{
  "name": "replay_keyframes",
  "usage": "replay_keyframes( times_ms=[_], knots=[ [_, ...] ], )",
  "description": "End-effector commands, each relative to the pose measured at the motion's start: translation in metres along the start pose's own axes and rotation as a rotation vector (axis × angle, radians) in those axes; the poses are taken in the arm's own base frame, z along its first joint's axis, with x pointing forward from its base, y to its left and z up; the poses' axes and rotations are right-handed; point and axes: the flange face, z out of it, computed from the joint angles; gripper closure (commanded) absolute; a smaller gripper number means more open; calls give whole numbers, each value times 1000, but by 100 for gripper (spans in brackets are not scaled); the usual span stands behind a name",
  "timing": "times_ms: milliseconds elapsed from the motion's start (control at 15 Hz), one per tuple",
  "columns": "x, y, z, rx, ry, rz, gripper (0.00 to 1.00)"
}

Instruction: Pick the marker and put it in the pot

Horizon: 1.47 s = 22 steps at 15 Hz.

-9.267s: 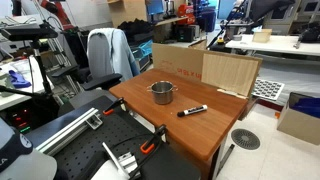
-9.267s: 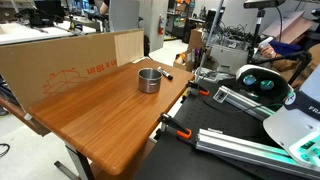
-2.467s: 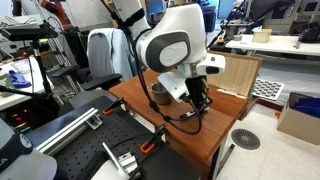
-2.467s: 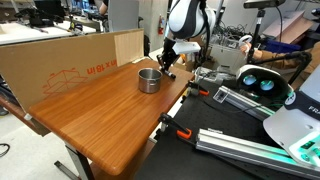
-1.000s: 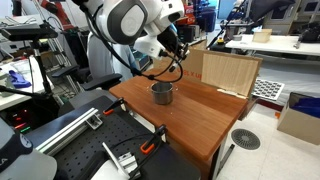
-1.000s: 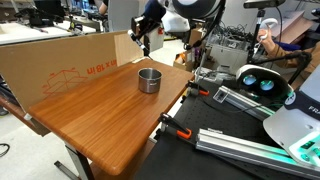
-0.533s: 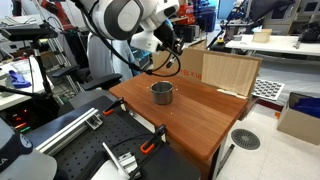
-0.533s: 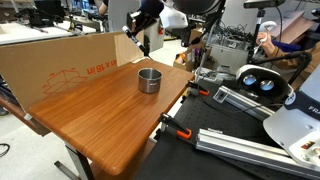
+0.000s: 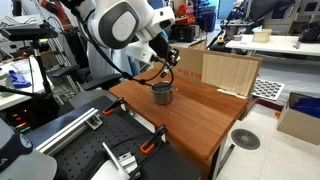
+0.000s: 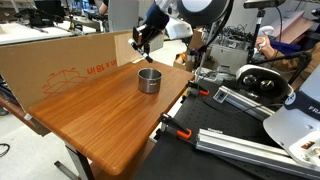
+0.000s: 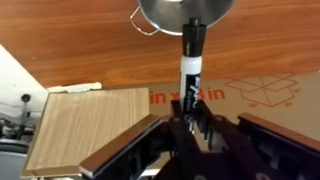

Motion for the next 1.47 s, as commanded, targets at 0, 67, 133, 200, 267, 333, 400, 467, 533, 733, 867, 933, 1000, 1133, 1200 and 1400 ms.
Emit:
replay_keyframes(
  times_ms=[0,67,133,200,267,333,400,467,533,733,867,933,1000,1133,1200,1400],
  knots=[
    [-7,-2,7,1,-23,0,95],
    [-8,-1,9,0,-28,0,95],
    [-9,0,11,-2,-31,-2,95],
    [-10,0,14,-1,-37,-2,95],
    [-12,0,17,-3,-42,-4,95],
    [-14,1,19,-5,-48,-6,95],
    [-18,0,23,-3,-59,-4,95],
    [-20,-1,26,-2,-68,-3,95],
    [-24,-2,30,0,-80,-1,95],
    [-33,-3,40,2,-106,0,95],
    [-41,-2,47,-1,-127,3,55],
    [-44,-2,49,0,-134,3,53],
    [-46,-2,51,2,-140,3,47],
    [-47,-3,51,6,-143,7,33],
    [-46,-4,50,7,-140,6,26],
    [-44,-6,48,12,-133,4,3]
  ],
)
